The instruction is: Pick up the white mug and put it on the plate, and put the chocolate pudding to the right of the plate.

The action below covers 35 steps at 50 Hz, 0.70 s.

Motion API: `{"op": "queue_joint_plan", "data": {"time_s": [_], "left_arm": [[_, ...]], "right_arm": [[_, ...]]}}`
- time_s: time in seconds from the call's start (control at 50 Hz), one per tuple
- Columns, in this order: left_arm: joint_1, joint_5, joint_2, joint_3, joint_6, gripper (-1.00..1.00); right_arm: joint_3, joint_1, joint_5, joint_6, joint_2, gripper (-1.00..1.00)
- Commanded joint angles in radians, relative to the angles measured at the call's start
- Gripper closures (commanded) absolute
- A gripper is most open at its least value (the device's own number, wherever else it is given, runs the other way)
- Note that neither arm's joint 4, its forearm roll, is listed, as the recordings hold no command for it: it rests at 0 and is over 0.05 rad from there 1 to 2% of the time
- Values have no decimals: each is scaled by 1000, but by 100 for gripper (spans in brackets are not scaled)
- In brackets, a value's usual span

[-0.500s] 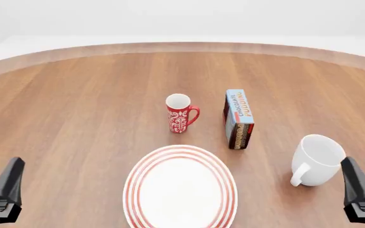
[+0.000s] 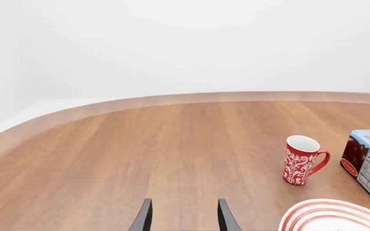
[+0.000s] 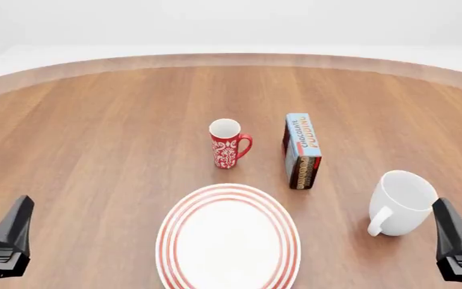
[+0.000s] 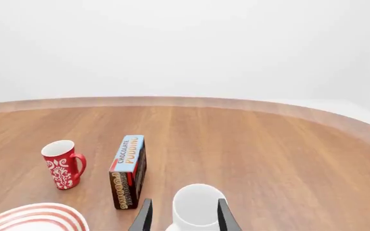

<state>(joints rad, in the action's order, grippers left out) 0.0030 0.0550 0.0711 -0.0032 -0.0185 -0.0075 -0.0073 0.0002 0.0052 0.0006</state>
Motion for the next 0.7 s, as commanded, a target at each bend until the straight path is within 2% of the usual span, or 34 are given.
{"op": "queue_joint_plan", "data": {"time_s": [0.02,0.42,0.46,0.48,0.5,0.58,0.7], "left_arm": [[3,-4,6,-5,-14,-100],[-30,-57,3,-65,-47,-100],[-38,-141,-63,-88,-53,-100],[-38,-148,-68,-88,-53,-100],[-44,-81,-8,-83,-56,-100],[-55,-111,-24,-98,-61,-100],[-83,-8,99,-123,-83,-100]], "right_arm": [[-1,1,0,0,0,-100],[0,5,-1,-4,0,-100],[0,6,-1,-4,0,-100],[0,6,-1,-4,0,-100],[0,6,0,-3,0,-100],[0,7,0,-3,0,-100],[0,7,0,-4,0,-100]]}}
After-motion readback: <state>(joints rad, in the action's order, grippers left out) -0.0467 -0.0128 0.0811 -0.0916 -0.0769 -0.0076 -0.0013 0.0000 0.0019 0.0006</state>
